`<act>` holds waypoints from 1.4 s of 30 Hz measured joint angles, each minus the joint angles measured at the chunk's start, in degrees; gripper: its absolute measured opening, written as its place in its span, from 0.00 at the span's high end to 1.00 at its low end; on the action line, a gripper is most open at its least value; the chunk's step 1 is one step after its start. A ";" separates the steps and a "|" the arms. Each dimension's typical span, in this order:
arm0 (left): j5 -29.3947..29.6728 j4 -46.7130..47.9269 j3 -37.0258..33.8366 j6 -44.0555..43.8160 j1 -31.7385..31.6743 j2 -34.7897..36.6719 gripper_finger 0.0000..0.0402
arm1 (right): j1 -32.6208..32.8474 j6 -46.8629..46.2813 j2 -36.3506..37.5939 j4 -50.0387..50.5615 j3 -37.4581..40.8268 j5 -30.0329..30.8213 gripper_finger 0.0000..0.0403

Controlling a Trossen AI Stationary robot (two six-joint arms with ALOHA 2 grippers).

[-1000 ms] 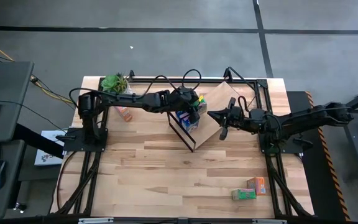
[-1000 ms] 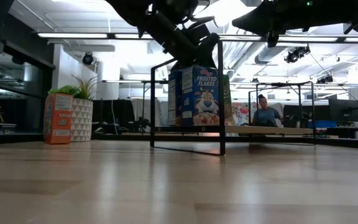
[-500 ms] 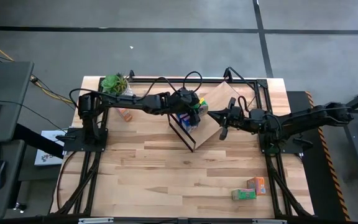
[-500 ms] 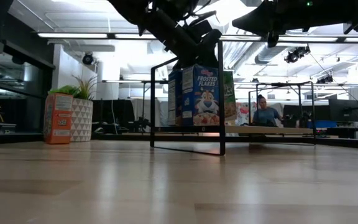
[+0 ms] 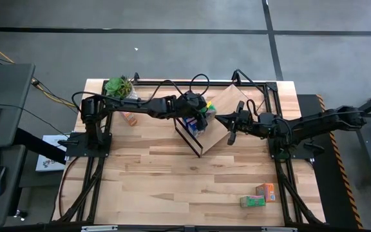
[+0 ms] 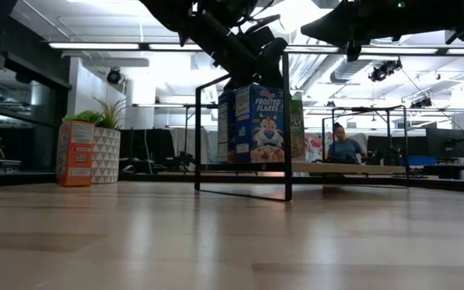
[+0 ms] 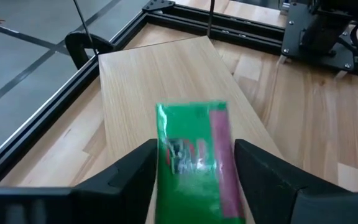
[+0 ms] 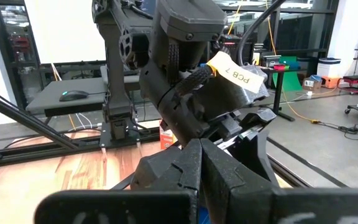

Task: Stack cereal on shelf
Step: Put the top green cereal box on the shelf, then put the green cereal box aligned with the other green cereal box on the shelf

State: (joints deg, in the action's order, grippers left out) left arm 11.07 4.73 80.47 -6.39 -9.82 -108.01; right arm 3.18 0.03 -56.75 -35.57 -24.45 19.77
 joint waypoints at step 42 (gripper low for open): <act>11.72 -41.94 -60.39 2.59 15.52 59.22 0.38 | -0.02 -0.12 0.00 -1.48 0.00 -0.02 1.00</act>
State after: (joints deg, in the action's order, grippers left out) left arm 22.79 -37.21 20.07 -3.80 5.70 -48.79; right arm 3.16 -0.08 -56.75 -37.06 -24.45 19.75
